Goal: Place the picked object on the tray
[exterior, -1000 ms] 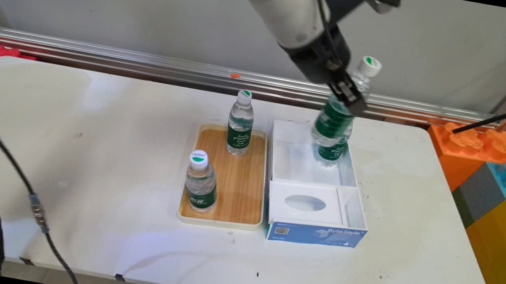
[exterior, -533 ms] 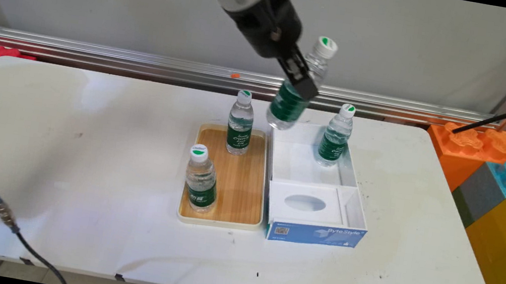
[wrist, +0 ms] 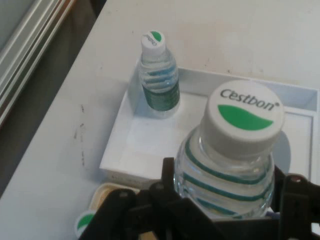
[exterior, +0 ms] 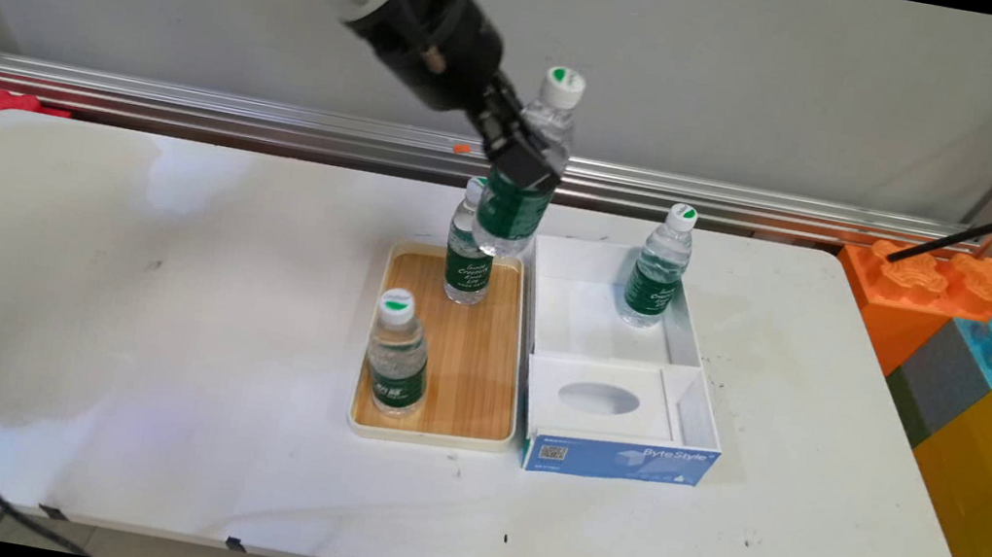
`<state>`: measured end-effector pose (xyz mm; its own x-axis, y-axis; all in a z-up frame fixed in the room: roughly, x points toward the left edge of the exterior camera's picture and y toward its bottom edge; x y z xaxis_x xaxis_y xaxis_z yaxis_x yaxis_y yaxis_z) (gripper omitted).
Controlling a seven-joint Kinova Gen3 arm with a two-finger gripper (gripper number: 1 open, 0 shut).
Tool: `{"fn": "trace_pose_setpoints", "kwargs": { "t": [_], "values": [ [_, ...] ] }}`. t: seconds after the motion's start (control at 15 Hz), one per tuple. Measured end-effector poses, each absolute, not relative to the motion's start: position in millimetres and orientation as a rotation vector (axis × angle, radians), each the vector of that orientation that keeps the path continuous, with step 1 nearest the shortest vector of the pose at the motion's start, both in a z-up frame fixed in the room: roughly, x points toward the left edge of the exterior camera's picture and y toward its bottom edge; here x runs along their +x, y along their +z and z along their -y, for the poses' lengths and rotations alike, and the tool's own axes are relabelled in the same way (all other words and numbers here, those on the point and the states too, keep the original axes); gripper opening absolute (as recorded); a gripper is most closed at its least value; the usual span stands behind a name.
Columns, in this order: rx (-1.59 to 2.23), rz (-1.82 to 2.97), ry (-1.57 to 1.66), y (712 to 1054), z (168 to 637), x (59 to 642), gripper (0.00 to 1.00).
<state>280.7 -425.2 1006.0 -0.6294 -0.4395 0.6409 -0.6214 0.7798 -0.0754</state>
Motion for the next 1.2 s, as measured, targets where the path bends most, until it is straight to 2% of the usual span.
{"fn": "trace_pose_setpoints", "kwargs": {
  "t": [0.47, 1.2],
  "values": [
    [0.729, 2.315, 0.371, 950, 420, 316, 0.0],
    [0.663, 2.318, 0.307, 898, 438, 388, 0.0]
  ]
}}
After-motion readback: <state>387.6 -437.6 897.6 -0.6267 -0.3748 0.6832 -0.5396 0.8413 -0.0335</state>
